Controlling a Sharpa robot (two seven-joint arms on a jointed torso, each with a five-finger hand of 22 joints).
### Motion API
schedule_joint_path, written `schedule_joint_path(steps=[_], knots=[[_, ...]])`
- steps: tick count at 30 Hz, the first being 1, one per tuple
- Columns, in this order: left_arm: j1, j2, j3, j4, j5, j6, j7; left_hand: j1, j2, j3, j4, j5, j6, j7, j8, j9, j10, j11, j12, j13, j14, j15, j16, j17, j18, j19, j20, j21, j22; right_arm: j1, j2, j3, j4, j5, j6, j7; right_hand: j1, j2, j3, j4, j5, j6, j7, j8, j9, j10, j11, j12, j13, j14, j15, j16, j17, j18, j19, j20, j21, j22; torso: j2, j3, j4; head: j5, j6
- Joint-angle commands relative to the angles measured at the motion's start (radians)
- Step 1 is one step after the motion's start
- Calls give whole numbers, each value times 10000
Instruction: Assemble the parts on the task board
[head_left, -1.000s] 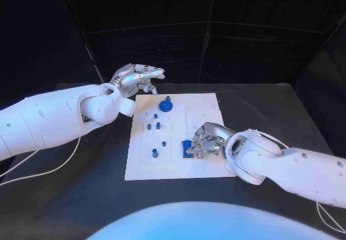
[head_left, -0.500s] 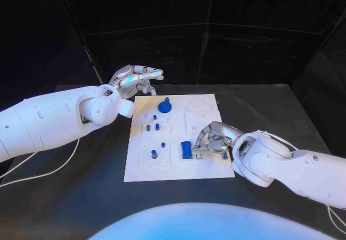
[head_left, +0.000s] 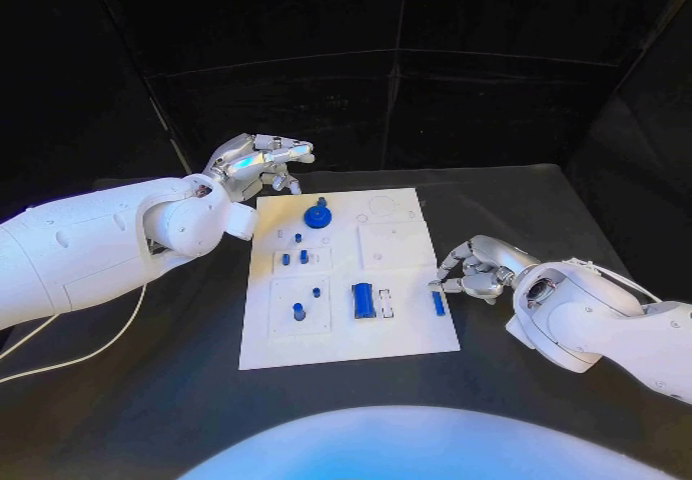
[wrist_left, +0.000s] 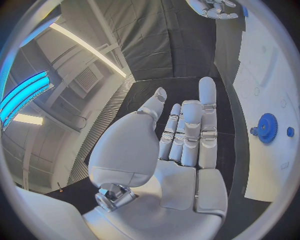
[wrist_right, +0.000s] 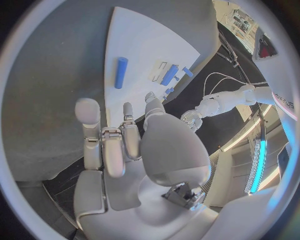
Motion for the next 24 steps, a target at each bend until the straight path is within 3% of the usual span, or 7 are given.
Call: schedule_joint_path(steps=[1, 8, 14, 24], knots=[[16, -7, -5, 12, 12, 103, 39, 24, 69, -71, -6, 5, -46, -1, 54, -1, -93, 4, 35, 15, 51, 7, 36, -12, 117, 40, 35, -26, -16, 5, -76, -2, -35, -484, 35, -343, -85, -21, -116, 10, 34, 129, -20, -56, -7, -36, 46, -45, 40, 909, 52, -33, 2028, -108, -10, 86, -57, 4, -11, 8, -45, -75, 5], [16, -19, -23, 32, 12, 112, 36, 24, 69, -71, -6, 5, -46, -1, 54, -1, -93, 4, 35, 15, 51, 7, 36, -12, 117, 40, 35, -26, -16, -6, -40, -6, -174, -779, 429, -625, -166, -69, -281, 101, -95, 251, -51, -88, -7, -33, 21, -53, 38, 901, 32, -51, 1993, -103, -26, 72, -73, -15, 10, 14, 10, -144, 15], [16, -61, -37, 43, 12, 104, 33, 24, 69, -71, -6, 5, -46, -1, 54, -1, -93, 4, 35, 15, 51, 7, 36, -12, 117, 40, 35, -26, -16, -32, 73, -10, -287, -919, 707, -771, -222, -95, -411, 188, -207, 382, -92, -71, 15, -28, -11, -55, 39, 899, 8, -57, 1984, -101, -28, 53, -78, -18, 3, 1, -9, -127, -2], [16, -72, -47, 49, 11, 113, 31, 24, 69, -71, -6, 5, -46, -1, 54, -1, -93, 4, 35, 15, 51, 7, 36, -12, 117, 40, 35, -26, -16, -328, 286, -11, -297, -1026, 949, -849, -151, -66, -464, 207, -205, 541, -146, -17, 54, -17, -55, -47, 52, 901, -26, -55, 1990, -103, -20, 27, -73, 3, -4, 7, -5, -110, -15]])
